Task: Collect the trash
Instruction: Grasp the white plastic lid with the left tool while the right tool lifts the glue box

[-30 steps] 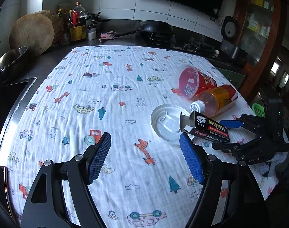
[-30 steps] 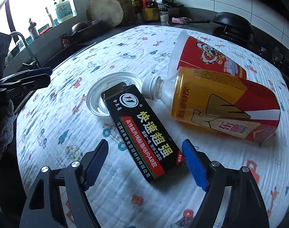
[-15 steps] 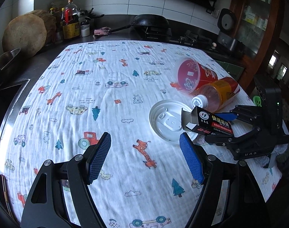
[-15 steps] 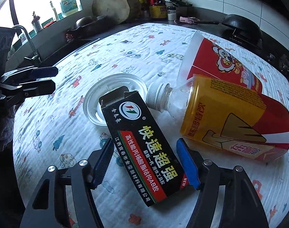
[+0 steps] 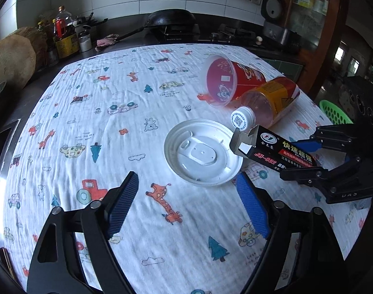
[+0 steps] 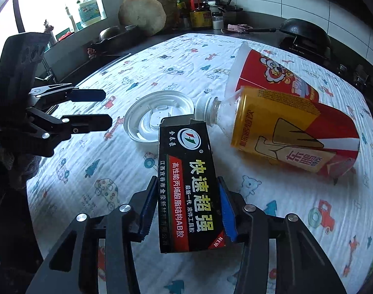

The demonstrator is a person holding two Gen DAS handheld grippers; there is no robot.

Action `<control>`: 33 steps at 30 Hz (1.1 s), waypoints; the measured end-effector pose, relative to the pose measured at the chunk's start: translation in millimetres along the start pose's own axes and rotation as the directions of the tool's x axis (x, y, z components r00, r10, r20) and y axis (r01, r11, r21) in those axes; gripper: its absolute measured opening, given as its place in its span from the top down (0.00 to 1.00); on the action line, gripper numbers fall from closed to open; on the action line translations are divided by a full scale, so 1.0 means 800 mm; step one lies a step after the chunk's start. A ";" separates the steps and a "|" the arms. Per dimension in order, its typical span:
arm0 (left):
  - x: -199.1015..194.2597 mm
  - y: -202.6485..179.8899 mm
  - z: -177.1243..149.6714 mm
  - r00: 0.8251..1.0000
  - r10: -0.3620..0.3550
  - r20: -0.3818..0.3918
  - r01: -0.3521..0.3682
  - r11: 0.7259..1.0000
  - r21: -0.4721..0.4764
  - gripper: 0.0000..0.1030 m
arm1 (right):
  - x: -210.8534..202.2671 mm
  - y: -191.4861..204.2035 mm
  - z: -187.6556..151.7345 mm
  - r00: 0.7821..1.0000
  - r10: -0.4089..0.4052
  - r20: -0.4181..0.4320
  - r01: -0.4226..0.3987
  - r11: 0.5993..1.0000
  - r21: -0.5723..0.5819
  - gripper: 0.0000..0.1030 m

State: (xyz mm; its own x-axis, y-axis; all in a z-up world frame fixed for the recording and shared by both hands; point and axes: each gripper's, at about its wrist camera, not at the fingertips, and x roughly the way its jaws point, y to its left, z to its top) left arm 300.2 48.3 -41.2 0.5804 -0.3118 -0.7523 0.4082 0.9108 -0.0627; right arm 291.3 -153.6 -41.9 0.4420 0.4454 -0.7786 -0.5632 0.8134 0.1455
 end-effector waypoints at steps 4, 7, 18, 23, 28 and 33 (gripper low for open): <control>0.012 -0.015 0.003 1.000 0.000 -0.020 0.002 0.997 0.079 0.13 | -0.018 0.001 -0.011 1.000 -0.005 0.009 0.005 1.000 0.016 0.56; 0.022 -0.018 0.007 0.999 -0.011 -0.035 0.015 0.993 0.120 0.11 | -0.031 0.004 -0.021 1.000 -0.004 0.018 0.003 1.000 0.028 0.57; 0.058 -0.022 0.024 0.996 -0.034 -0.079 0.050 0.975 0.215 0.08 | -0.070 0.016 -0.063 1.000 -0.003 0.031 0.001 0.998 0.067 0.57; 0.067 -0.019 0.030 0.995 -0.050 -0.085 0.068 0.974 0.216 0.07 | -0.075 0.015 -0.075 1.000 -0.011 0.026 0.009 0.996 0.092 0.57; 0.075 -0.019 0.028 0.992 -0.062 -0.106 0.085 0.970 0.227 0.06 | -0.082 0.015 -0.082 0.999 -0.014 0.033 0.010 0.994 0.112 0.57; 0.079 -0.020 0.028 0.992 -0.067 -0.103 0.090 0.969 0.230 0.06 | -0.091 0.013 -0.084 0.999 -0.023 0.046 0.017 0.992 0.127 0.57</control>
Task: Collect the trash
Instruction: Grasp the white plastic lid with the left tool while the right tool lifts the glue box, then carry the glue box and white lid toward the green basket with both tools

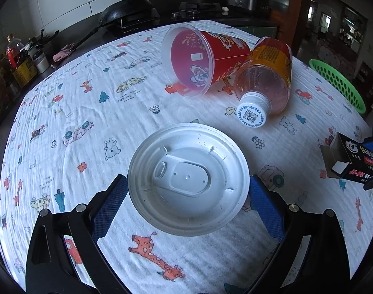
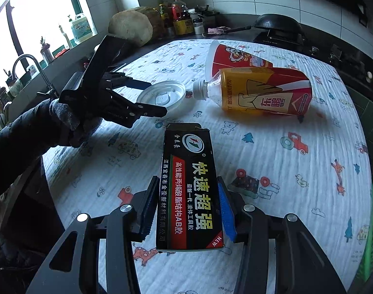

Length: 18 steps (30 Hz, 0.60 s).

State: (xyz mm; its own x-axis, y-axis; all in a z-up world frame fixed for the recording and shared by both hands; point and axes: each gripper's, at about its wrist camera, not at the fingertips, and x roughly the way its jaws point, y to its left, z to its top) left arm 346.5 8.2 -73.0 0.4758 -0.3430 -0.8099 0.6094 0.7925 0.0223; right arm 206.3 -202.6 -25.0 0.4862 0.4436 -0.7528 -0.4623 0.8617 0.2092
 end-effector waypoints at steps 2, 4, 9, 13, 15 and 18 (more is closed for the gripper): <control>0.001 -0.001 0.001 1.000 -0.004 0.003 0.004 1.000 0.002 0.08 | -0.005 -0.003 -0.001 1.000 -0.006 0.007 0.005 1.000 0.012 0.57; 0.001 -0.002 0.002 1.000 -0.001 0.008 0.000 1.000 0.006 0.09 | -0.010 -0.006 -0.003 1.000 -0.009 0.015 0.009 1.000 0.025 0.57; -0.003 -0.004 0.001 1.000 0.011 0.022 -0.011 1.000 0.000 0.10 | -0.024 -0.015 -0.009 0.999 -0.027 0.038 0.025 0.998 0.059 0.57; -0.013 -0.007 -0.005 0.999 0.022 0.031 -0.021 1.000 -0.014 0.11 | -0.039 -0.025 -0.015 0.997 -0.042 0.062 0.037 0.995 0.090 0.57; -0.022 -0.010 -0.008 0.999 0.019 0.043 -0.018 1.000 -0.023 0.11 | -0.047 -0.031 -0.018 0.996 -0.051 0.072 0.043 0.993 0.108 0.57; -0.037 -0.014 -0.010 0.998 0.013 0.058 -0.010 0.999 -0.047 0.11 | -0.060 -0.040 -0.027 0.994 -0.067 0.092 0.055 0.989 0.135 0.57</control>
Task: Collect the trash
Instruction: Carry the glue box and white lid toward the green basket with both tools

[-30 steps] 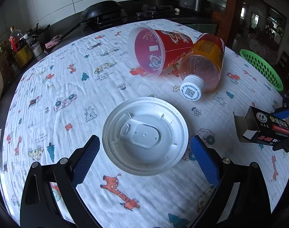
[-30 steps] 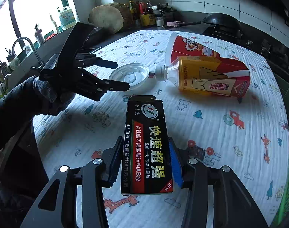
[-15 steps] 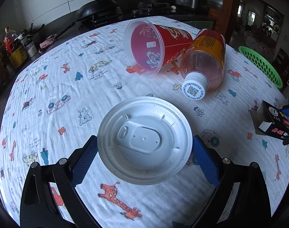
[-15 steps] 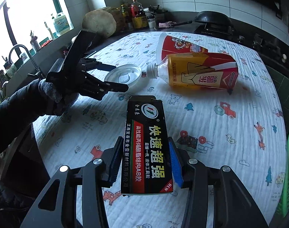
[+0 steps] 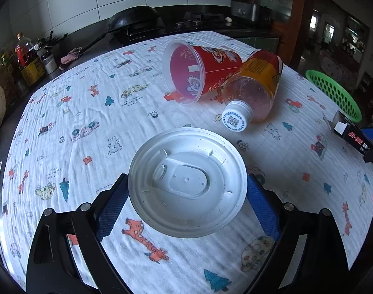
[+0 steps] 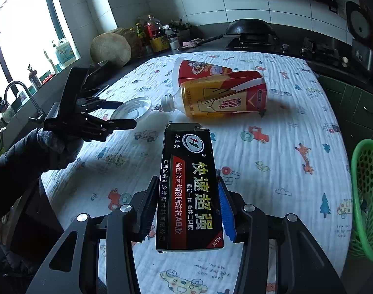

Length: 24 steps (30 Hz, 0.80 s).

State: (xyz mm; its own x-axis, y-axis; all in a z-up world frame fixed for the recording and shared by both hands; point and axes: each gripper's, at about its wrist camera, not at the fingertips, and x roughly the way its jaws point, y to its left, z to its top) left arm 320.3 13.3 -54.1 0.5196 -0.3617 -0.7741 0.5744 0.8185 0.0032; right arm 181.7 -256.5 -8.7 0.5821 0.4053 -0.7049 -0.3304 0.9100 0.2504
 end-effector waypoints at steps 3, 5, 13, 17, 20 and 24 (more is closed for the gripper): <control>-0.017 -0.010 -0.002 1.000 -0.003 0.015 0.003 1.000 -0.007 0.11 | -0.016 -0.013 -0.006 1.000 -0.020 0.022 0.020 0.999 0.030 0.57; -0.030 -0.019 -0.001 0.999 -0.016 0.030 0.016 1.000 -0.013 0.11 | -0.027 -0.025 -0.010 0.998 -0.044 0.038 0.042 0.998 0.054 0.57; -0.069 -0.072 0.020 0.994 -0.060 0.094 0.059 0.998 0.011 0.11 | -0.079 -0.107 -0.032 0.979 -0.190 0.077 0.172 0.965 0.196 0.57; -0.073 -0.104 0.038 0.988 -0.098 0.117 0.096 0.995 0.029 0.11 | -0.100 -0.161 -0.042 0.955 -0.290 0.069 0.263 0.928 0.264 0.57; -0.070 -0.128 0.055 0.984 -0.125 0.129 0.119 0.992 0.047 0.11 | -0.116 -0.209 -0.050 0.931 -0.362 0.053 0.326 0.887 0.328 0.57; -0.062 -0.163 0.079 0.977 -0.160 0.141 0.151 0.986 0.070 0.11 | -0.132 -0.275 -0.064 0.893 -0.450 0.006 0.410 0.819 0.402 0.57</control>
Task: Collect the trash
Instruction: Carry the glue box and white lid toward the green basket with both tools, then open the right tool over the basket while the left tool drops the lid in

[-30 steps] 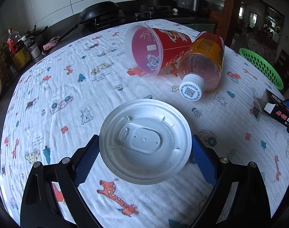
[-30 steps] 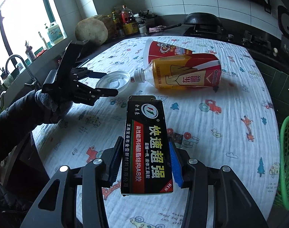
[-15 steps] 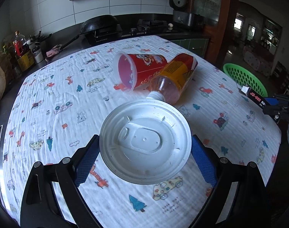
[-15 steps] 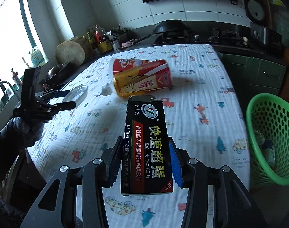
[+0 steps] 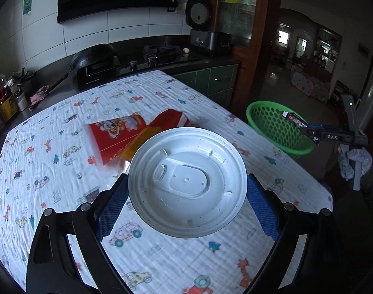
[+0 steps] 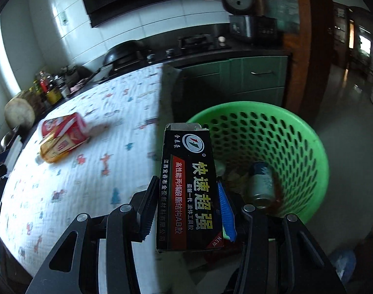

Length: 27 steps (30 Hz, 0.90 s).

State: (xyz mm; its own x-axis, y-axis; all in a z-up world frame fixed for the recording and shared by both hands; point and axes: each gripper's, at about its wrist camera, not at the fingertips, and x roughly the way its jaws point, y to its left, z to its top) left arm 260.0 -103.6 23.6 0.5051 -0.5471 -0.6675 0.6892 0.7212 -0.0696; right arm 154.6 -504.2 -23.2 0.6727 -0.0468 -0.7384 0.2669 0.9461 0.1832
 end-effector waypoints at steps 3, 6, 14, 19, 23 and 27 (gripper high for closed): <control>0.017 -0.025 0.019 1.000 -0.027 0.002 0.027 0.999 0.018 0.11 | 0.017 -0.038 0.007 0.998 -0.053 -0.025 0.054 0.998 0.045 0.57; 0.035 -0.047 0.035 0.999 -0.050 0.002 0.050 0.998 0.036 0.11 | 0.035 -0.066 0.009 0.995 -0.090 -0.052 0.094 0.992 0.080 0.57; 0.095 -0.109 0.078 0.993 -0.121 -0.017 0.122 0.990 0.070 0.11 | 0.077 -0.109 0.007 0.988 -0.105 -0.111 0.119 0.984 0.133 0.56; 0.129 -0.149 0.102 0.988 -0.152 -0.035 0.155 0.984 0.088 0.11 | 0.084 -0.115 0.007 0.989 -0.090 -0.115 0.107 0.984 0.146 0.50; 0.156 -0.174 0.118 0.983 -0.177 -0.056 0.181 0.979 0.093 0.11 | 0.076 -0.120 0.005 0.993 -0.069 -0.099 0.084 0.984 0.160 0.49; 0.189 -0.200 0.131 0.976 -0.198 -0.086 0.206 0.973 0.101 0.11 | 0.053 -0.119 0.000 0.997 -0.047 -0.065 0.056 0.988 0.145 0.46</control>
State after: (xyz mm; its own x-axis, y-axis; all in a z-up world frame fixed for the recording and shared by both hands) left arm 280.2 -346.3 11.5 0.3123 -0.6405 -0.7016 0.8275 0.5462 -0.1303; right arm 158.1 -596.2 -72.0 0.6129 -0.0704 -0.7870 0.4015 0.8856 0.2334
